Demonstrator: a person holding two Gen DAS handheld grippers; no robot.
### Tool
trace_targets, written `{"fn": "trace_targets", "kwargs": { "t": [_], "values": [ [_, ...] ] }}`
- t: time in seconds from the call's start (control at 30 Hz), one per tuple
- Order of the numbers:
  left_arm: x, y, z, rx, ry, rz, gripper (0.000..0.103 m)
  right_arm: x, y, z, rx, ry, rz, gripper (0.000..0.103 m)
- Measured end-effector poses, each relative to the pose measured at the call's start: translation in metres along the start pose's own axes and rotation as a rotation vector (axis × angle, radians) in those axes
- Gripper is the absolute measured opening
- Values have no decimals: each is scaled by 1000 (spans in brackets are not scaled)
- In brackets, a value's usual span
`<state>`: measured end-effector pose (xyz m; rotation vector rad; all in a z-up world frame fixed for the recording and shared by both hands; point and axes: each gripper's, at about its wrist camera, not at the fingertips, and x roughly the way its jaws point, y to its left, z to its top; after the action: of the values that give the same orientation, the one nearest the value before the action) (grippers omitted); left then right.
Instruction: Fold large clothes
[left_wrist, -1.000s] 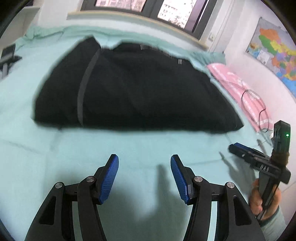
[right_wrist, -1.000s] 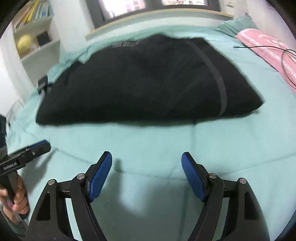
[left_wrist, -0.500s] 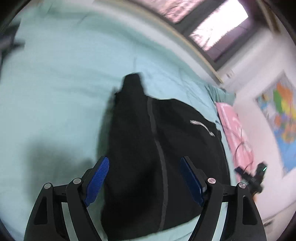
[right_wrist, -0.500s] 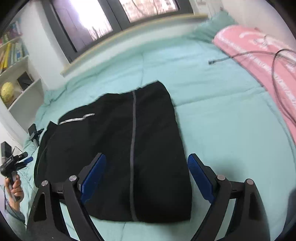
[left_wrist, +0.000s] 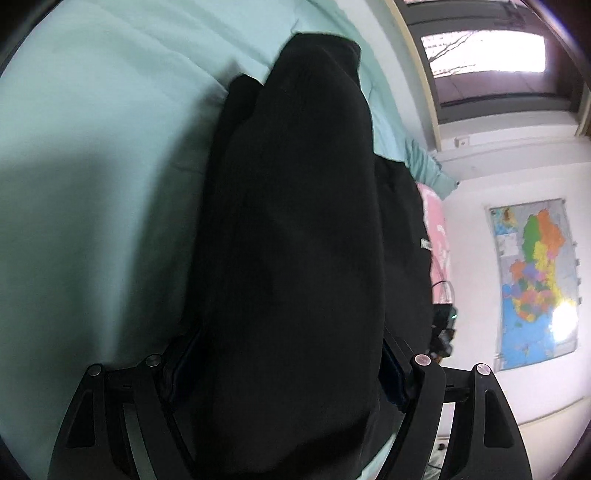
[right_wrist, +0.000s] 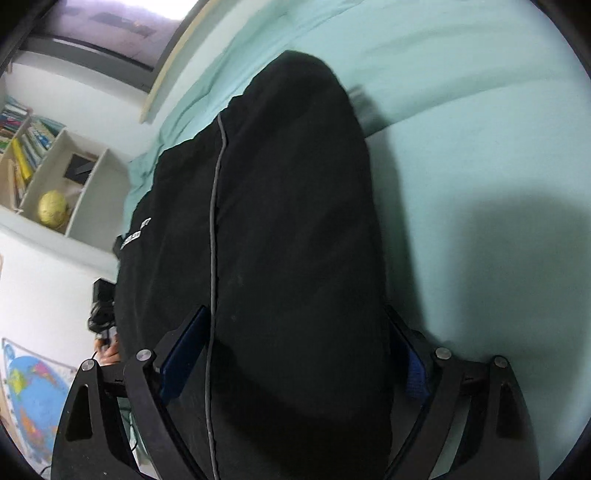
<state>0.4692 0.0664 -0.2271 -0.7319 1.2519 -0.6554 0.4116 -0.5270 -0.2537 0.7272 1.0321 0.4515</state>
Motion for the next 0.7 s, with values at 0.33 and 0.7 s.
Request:
{"fn": "trace_targets", "kwargs": {
  "t": [0.33, 0.7],
  "values": [
    [-2, -22, -9, 101, -32, 56, 74, 16, 37, -9, -202, 69, -15, 75],
    [-30, -93, -44, 227, -173, 213, 41, -6, 78, -29, -244, -83, -69, 50]
  ]
}}
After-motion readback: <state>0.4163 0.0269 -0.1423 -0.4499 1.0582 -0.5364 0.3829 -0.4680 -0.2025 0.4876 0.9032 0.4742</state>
